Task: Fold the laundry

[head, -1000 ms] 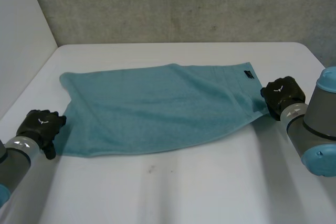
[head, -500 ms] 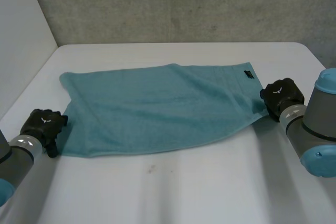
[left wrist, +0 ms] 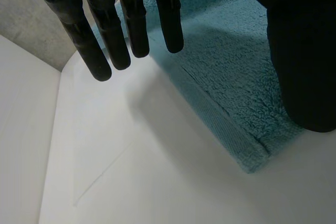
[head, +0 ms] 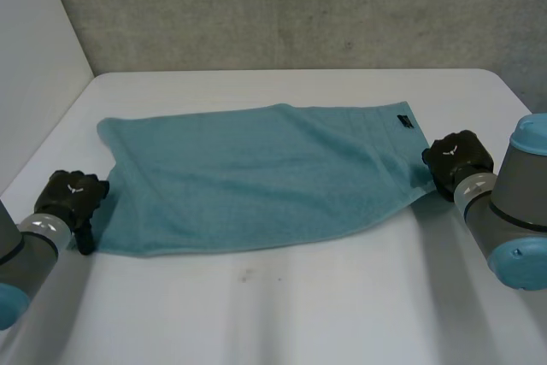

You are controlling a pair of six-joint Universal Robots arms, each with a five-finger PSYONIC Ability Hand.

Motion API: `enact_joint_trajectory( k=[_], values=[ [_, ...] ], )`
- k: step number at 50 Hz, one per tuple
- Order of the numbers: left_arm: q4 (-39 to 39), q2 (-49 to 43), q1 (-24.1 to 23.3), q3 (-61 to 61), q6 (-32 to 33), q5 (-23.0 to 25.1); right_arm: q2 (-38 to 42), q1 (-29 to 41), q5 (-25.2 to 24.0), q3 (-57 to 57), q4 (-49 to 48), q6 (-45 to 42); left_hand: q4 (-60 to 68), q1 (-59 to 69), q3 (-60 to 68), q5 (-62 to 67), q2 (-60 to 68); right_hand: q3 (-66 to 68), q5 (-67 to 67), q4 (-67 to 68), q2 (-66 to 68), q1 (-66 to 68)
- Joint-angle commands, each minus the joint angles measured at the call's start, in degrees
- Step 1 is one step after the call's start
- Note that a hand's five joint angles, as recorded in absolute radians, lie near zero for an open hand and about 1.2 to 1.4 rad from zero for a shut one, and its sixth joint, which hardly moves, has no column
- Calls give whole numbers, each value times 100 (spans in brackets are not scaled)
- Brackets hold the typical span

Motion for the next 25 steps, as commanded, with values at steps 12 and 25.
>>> enact_joint_trajectory(
  k=[12,25],
  values=[
    [91,55,-17,124,-25,10,54,4,9,9,0,-18,1291,1316,1321,1654,1321,1203,1253,1166,1252,2416],
    [56,440,-70,-95,-7,-25,45,-48,18,-35,26,-18,5159,5184,5189,5522,5188,1203,1253,1166,1252,2416]
  ],
)
